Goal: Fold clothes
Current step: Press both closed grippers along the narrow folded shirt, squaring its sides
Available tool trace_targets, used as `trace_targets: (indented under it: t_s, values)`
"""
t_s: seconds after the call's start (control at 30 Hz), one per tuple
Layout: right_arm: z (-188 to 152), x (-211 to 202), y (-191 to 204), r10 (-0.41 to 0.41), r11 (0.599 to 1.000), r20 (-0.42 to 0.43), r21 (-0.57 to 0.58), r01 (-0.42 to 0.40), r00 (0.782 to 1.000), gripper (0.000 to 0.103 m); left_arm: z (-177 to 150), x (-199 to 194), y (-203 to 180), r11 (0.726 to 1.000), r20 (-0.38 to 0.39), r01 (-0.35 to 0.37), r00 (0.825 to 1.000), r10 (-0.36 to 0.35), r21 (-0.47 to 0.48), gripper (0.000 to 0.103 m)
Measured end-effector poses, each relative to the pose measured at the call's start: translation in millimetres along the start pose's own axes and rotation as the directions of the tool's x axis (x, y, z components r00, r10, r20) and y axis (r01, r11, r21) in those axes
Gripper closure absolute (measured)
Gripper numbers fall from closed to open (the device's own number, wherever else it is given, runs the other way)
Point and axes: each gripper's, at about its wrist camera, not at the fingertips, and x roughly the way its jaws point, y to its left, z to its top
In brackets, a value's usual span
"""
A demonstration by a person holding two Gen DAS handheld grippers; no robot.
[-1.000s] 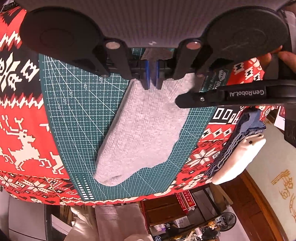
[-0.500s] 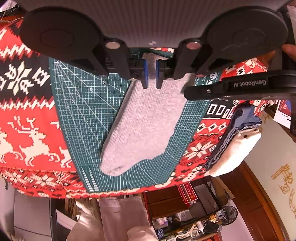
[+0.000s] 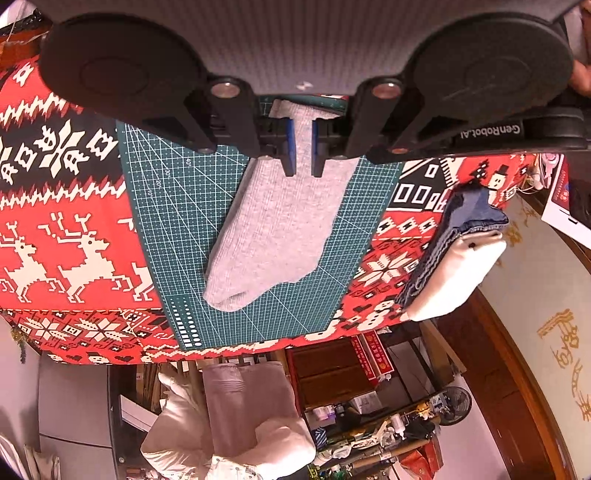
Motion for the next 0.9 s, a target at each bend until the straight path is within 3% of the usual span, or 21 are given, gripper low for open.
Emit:
trace_targets:
  t_s: [0.33, 0.53, 0.9]
  values:
    - [7.7, 8.5, -16.4, 0.032, 0.999, 0.025, 0.04, -0.033, 0.999, 0.094, 12.2, 2.6, 15.4, 0.993, 0.002, 0.006, 1.0, -0.006, -0.119, 0.103]
    - [17.0, 18.0, -23.7, 0.047, 0.998, 0.046, 0.041, -0.049, 0.998, 0.095, 23.5, 11.0, 12.4, 0.993, 0.003, 0.008, 1.0, -0.007, -0.118, 0.103]
    - [40.9, 77.0, -29.0, 0.157, 0.981, -0.04, 0.119, -0.151, 0.987, 0.095, 20.9, 47.4, 27.3, 0.986, -0.068, 0.052, 0.996, -0.064, -0.158, 0.103]
